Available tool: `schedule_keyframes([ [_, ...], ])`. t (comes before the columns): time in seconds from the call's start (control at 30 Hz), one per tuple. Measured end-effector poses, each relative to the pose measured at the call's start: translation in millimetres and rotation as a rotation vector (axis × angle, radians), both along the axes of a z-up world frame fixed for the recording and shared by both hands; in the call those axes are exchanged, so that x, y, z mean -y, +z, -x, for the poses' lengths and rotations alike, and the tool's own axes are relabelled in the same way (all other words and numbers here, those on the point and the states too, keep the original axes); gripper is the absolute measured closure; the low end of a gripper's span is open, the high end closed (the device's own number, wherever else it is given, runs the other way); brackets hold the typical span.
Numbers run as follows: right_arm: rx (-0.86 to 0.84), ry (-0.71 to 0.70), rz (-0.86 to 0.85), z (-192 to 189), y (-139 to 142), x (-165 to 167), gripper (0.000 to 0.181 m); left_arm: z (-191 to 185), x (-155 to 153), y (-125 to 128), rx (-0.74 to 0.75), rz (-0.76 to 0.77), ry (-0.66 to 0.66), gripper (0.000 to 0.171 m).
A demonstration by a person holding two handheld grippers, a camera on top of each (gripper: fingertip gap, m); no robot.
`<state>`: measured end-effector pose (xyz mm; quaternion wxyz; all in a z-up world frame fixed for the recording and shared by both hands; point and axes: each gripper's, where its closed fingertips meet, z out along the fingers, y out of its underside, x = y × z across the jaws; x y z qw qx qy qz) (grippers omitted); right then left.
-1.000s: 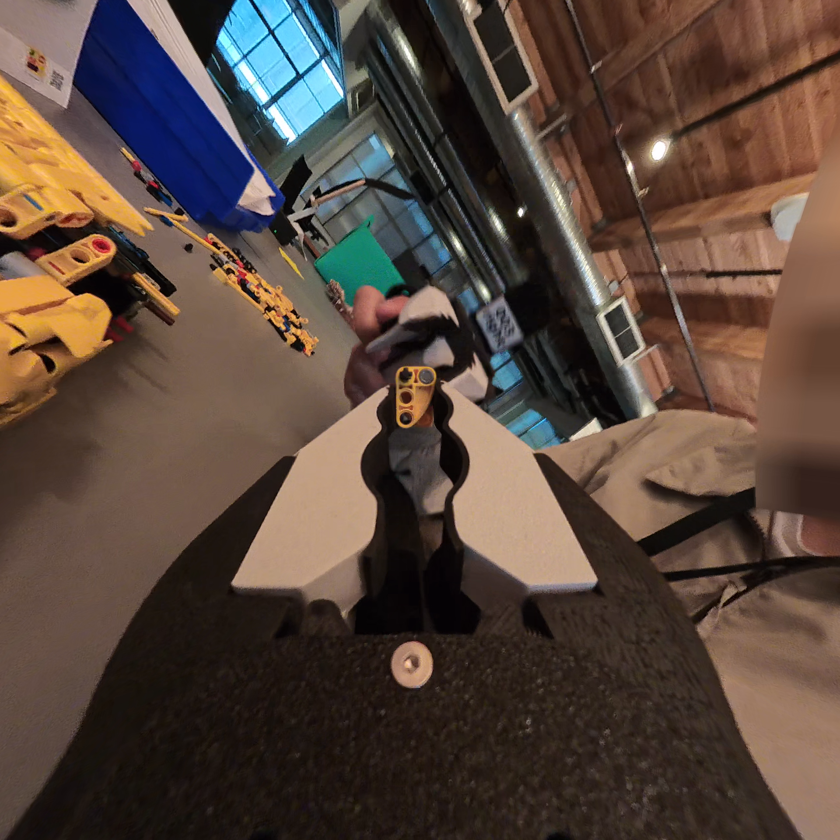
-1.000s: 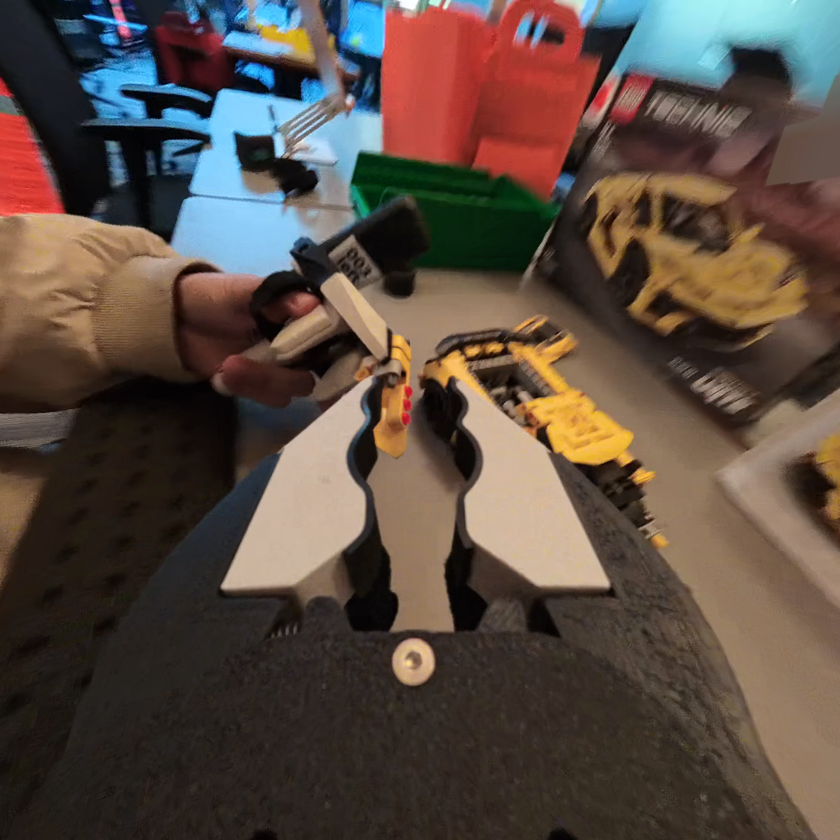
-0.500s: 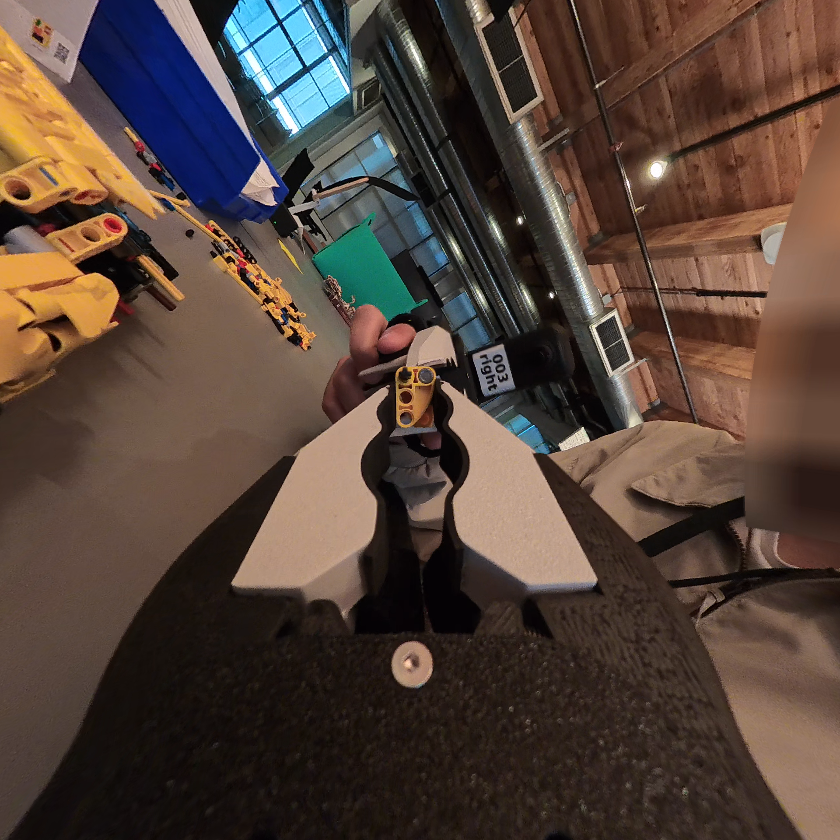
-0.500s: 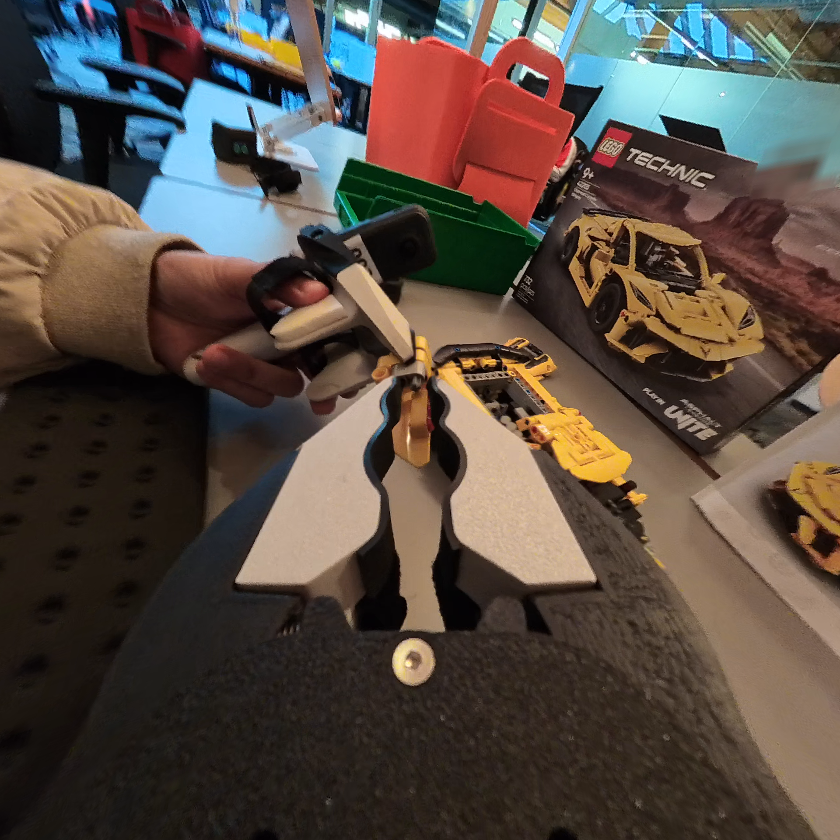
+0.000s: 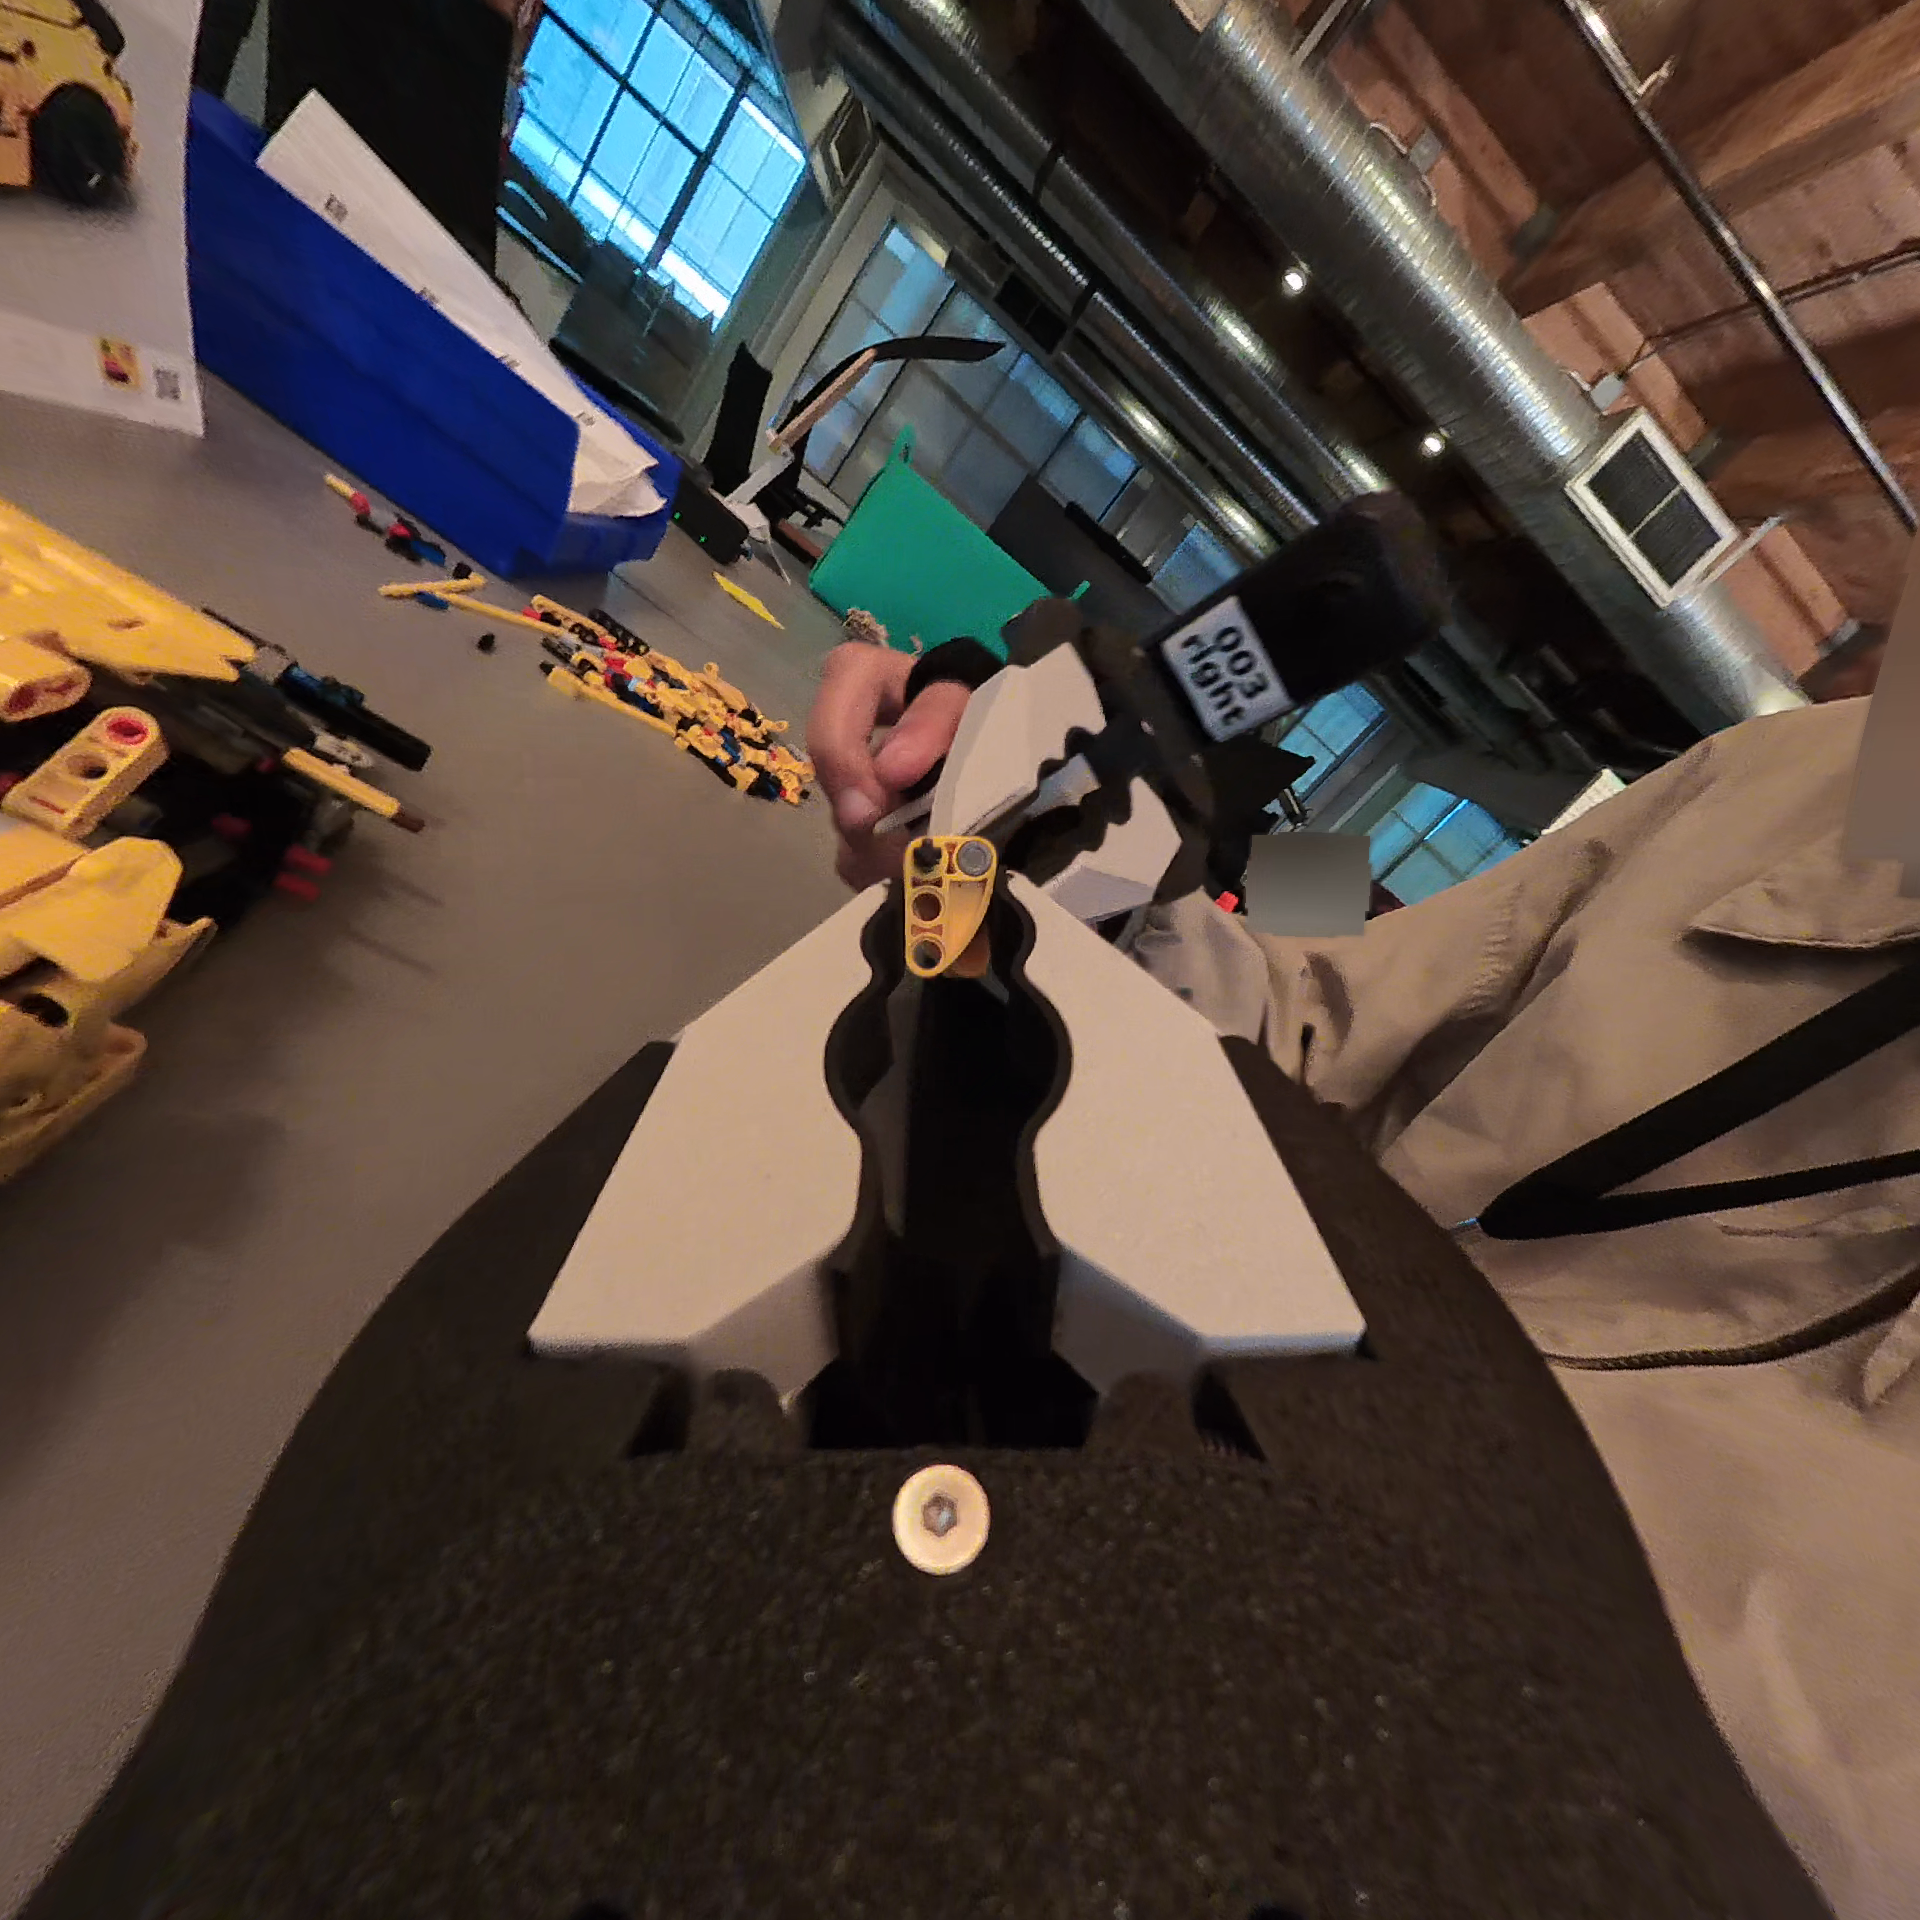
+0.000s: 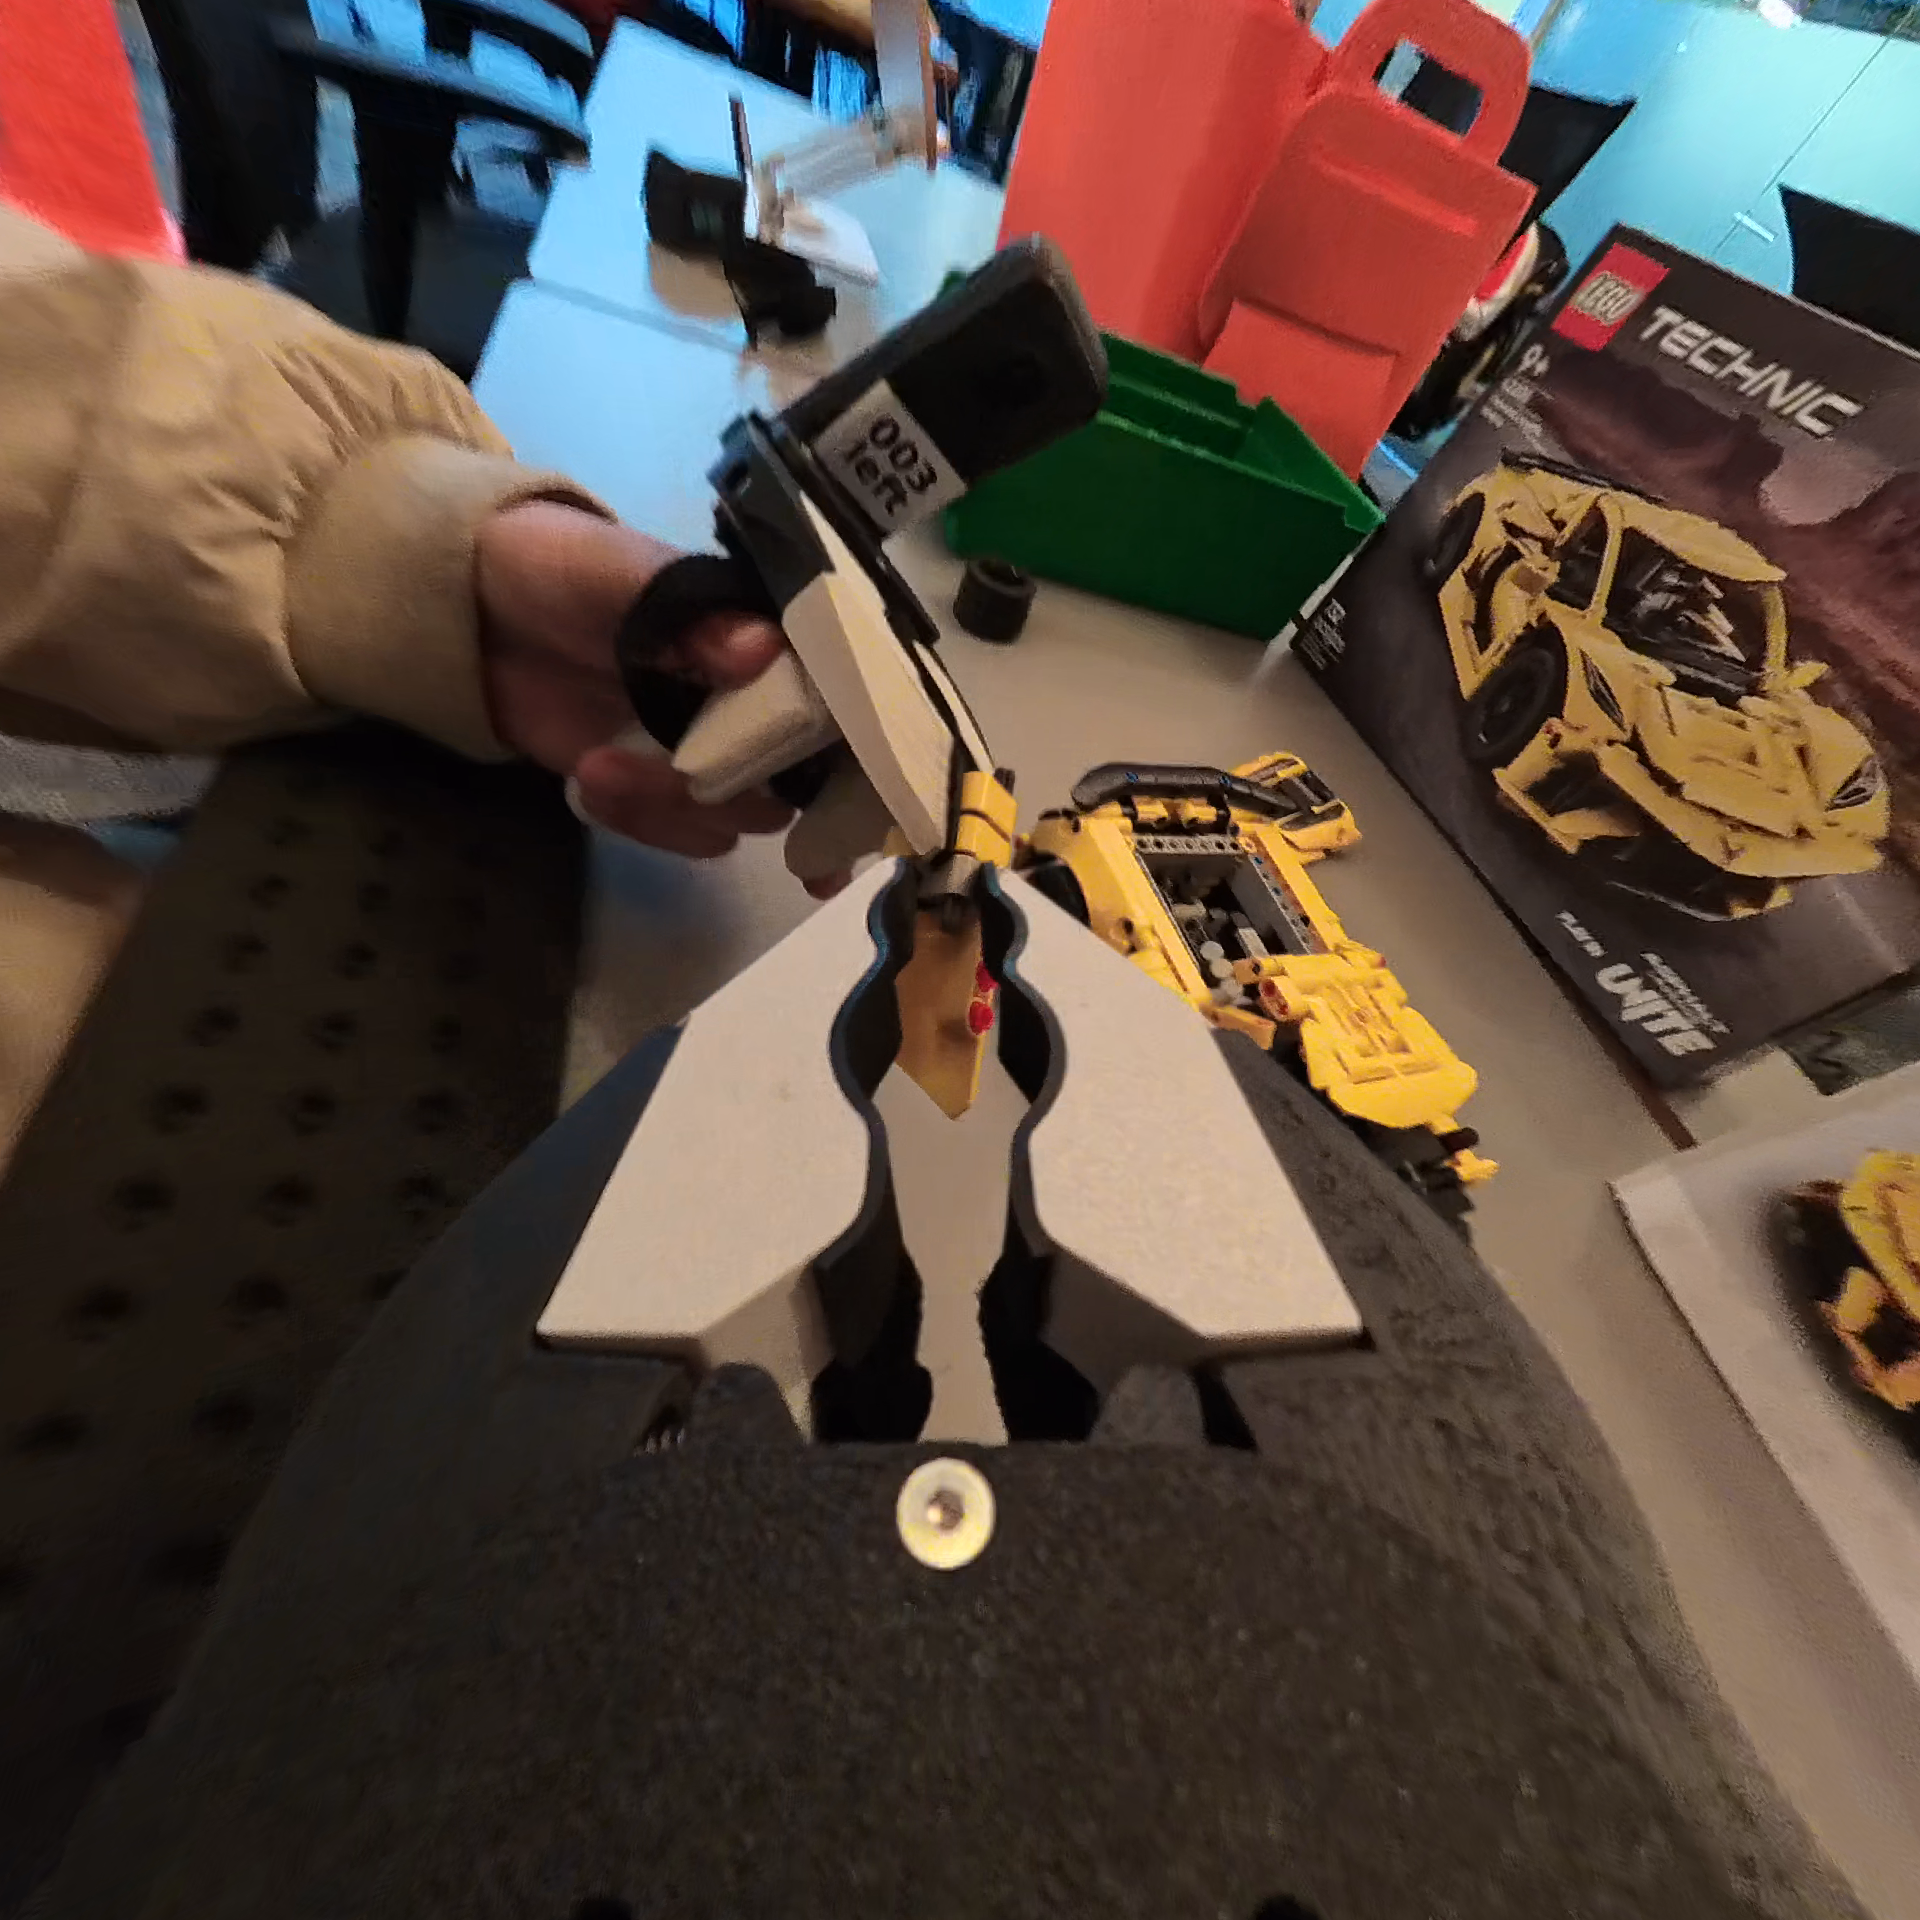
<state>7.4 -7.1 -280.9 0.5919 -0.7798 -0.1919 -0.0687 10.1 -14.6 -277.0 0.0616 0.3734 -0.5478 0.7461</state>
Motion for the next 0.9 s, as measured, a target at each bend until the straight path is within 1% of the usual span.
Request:
schedule_keyframes([
  [0.13,0.160,-0.040,0.015,0.0,2.8,-0.9,0.174,0.1,-1.4,0.9,-0.059,0.054,-0.036,0.157],
  [0.2,0.217,-0.061,0.004,-0.5,3.6,-1.7,0.176,-0.2,-3.3,0.5,-0.058,0.053,-0.028,0.157],
  [0.23,0.230,-0.087,-0.001,-4.0,4.5,-0.7,0.181,-1.3,-7.1,0.1,-0.057,0.048,-0.012,0.157],
  [0.27,0.244,-0.096,0.024,-8.3,0.5,2.7,0.181,-4.1,-18.9,3.3,-0.052,0.085,0.029,0.157],
  [0.3,0.224,-0.097,0.050,-11.9,-4.9,7.1,0.181,-6.1,-35.7,9.7,-0.047,0.165,0.066,0.158],
  [0.33,0.177,-0.090,0.037,-13.2,-5.2,11.1,0.181,-7.2,-48.4,10.6,-0.058,0.205,0.088,0.158],
  [0.37,0.120,-0.089,0.034,-15.2,-5.8,14.4,0.181,-7.5,-52.2,10.1,-0.053,0.200,0.101,0.158],
  [0.43,0.010,-0.107,-0.008,-18.5,0.5,16.0,0.181,-5.0,-45.3,18.6,0.006,0.197,0.093,0.157],
  [0.47,-0.077,-0.116,-0.032,-19.8,4.9,14.6,0.181,-4.6,-41.3,20.1,0.021,0.192,0.082,0.157],
  [0.53,-0.280,-0.065,-0.030,-15.0,6.0,11.9,0.181,1.4,-38.0,31.9,0.073,0.225,0.046,0.157],
  [0.57,-0.363,-0.046,-0.046,-14.8,9.0,10.5,0.175,2.6,-37.3,33.3,0.092,0.213,0.046,0.157],
  [0.6,-0.446,-0.025,-0.075,-14.3,14.5,9.9,0.165,2.9,-35.0,29.9,0.096,0.180,0.044,0.157],
  [0.63,-0.521,0.013,-0.088,-11.8,19.7,10.2,0.161,4.9,-31.6,27.7,0.095,0.157,0.028,0.157],
  [0.7,-0.592,0.065,-0.082,-9.1,25.1,10.5,0.168,7.3,-24.1,23.1,0.096,0.103,0.007,0.157],
  [0.73,-0.597,0.080,-0.066,-8.7,23.9,10.7,0.174,7.7,-21.2,21.2,0.097,0.084,0.002,0.157],
  [0.77,-0.597,0.096,-0.046,-7.3,20.6,10.8,0.177,7.9,-19.9,21.7,0.099,0.084,-0.002,0.157],
  [0.83,-0.621,0.116,0.005,-3.4,10.8,9.0,0.168,6.6,-19.8,22.0,0.088,0.101,-0.005,0.157],
  [0.9,-0.669,0.135,0.026,0.8,4.8,5.6,0.164,8.2,-17.8,23.3,0.079,0.123,-0.026,0.157],
])
